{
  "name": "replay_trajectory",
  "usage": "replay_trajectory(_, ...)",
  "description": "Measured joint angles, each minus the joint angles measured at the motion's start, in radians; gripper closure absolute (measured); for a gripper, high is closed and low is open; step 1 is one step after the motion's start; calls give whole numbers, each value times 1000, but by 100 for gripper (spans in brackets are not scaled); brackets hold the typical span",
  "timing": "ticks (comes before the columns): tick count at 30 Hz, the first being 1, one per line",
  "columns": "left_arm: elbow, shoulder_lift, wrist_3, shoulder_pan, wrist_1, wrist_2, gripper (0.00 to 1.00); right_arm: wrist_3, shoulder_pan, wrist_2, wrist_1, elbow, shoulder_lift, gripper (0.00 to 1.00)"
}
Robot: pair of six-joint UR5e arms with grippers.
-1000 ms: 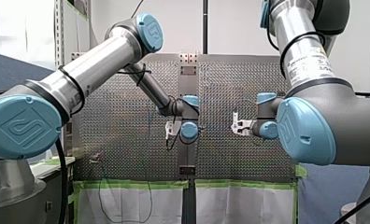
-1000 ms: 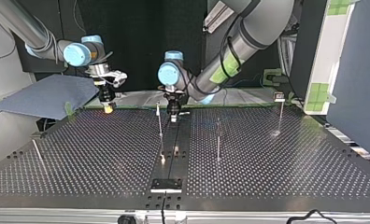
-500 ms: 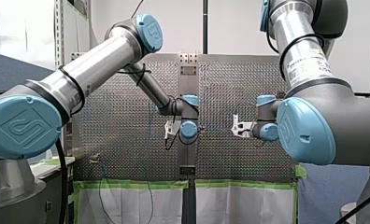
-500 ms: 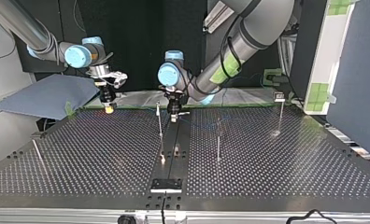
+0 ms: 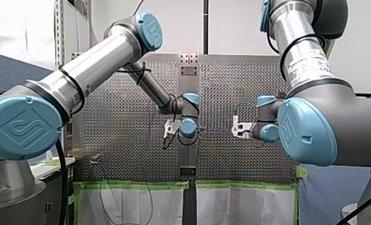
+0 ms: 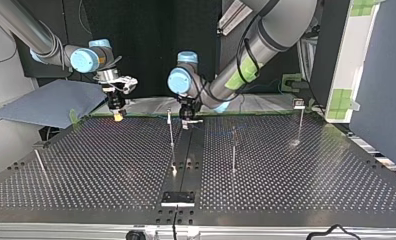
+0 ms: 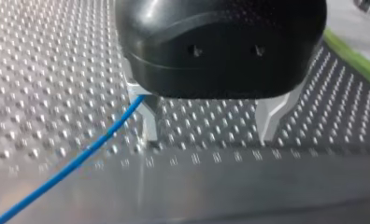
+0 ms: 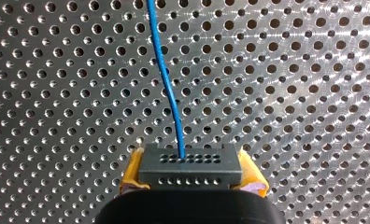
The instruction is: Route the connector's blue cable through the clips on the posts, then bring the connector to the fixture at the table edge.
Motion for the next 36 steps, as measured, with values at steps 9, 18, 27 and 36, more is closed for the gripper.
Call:
replay_trajectory(9, -2, 81, -5, -61, -77, 27, 0, 1, 0, 0, 6, 0, 1, 100)
replay_trajectory(18, -39, 105, -13, -85, -143, 9, 0, 2, 0, -3, 13, 0, 3, 100)
replay_trajectory(27, -72, 106, -10, -86, -153, -63, 0, 2, 0, -3, 16, 0, 3, 100)
replay_trajectory(36, -88, 106, -12, -112, -154, -74, 0, 3, 0, -3, 18, 0, 3, 100)
